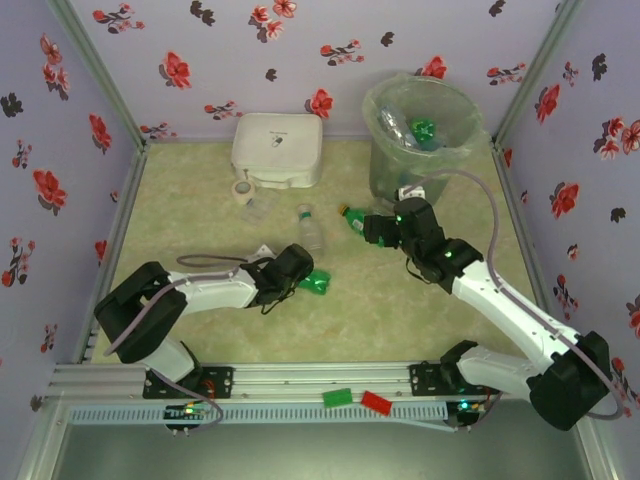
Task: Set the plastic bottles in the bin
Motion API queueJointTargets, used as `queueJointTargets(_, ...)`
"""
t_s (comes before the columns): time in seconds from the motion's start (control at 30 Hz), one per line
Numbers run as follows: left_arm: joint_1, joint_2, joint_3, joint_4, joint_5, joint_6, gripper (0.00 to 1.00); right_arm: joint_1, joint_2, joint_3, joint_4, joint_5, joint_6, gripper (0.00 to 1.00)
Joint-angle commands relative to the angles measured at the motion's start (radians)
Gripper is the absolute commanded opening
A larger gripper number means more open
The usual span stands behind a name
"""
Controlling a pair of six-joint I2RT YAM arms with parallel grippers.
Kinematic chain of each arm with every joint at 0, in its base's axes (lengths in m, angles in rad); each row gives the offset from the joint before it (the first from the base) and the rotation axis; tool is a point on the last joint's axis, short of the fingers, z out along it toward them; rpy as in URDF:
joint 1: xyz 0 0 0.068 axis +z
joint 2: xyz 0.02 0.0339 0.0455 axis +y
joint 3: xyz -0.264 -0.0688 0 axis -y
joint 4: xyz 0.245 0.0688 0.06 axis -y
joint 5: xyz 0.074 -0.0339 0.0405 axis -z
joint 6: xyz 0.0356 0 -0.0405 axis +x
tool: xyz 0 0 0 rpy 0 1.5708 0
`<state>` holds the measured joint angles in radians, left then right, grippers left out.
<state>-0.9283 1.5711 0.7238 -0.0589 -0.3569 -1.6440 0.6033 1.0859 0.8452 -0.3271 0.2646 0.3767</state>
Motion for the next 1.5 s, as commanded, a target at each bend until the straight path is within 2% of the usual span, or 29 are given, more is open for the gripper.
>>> queueJointTargets(0.0, 0.012, 0.029, -0.028, 0.011, -0.003, -0.007, 0.67, 0.006, -0.018, -0.021, 0.06, -0.055, 0.018, 1.0)
queueJointTargets(0.1, 0.023, 0.013, -0.041, 0.015, -0.016, 0.006, 0.59, 0.006, 0.008, -0.021, 0.086, -0.133, 0.02, 1.0)
queueJointTargets(0.3, 0.024, -0.119, -0.065, 0.056, -0.114, 0.141, 0.57, 0.032, 0.079, -0.015, 0.172, -0.376, 0.004, 1.0)
queueJointTargets(0.43, 0.042, -0.26, -0.135, 0.226, -0.152, 0.327, 0.55, 0.071, 0.107, -0.008, 0.245, -0.464, -0.001, 1.0)
queueJointTargets(0.53, 0.083, -0.342, -0.178, 0.339, -0.115, 0.409, 0.52, 0.1, 0.15, 0.017, 0.286, -0.543, -0.003, 1.0)
queueJointTargets(0.73, 0.161, -0.433, -0.142, 0.32, 0.046, 0.493, 0.51, 0.186, 0.255, 0.086, 0.347, -0.611, -0.031, 0.99)
queueJointTargets(0.97, 0.212, -0.446, -0.117, 0.323, 0.221, 0.516, 0.48, 0.24, 0.399, 0.193, 0.327, -0.629, -0.055, 0.96)
queueJointTargets(1.1, 0.211, -0.45, -0.123, 0.322, 0.251, 0.516, 0.48, 0.248, 0.443, 0.232, 0.312, -0.638, -0.056, 0.91)
queueJointTargets(1.47, 0.222, -0.501, -0.156, 0.342, 0.262, 0.491, 0.48, 0.255, 0.501, 0.262, 0.259, -0.631, -0.068, 0.66)
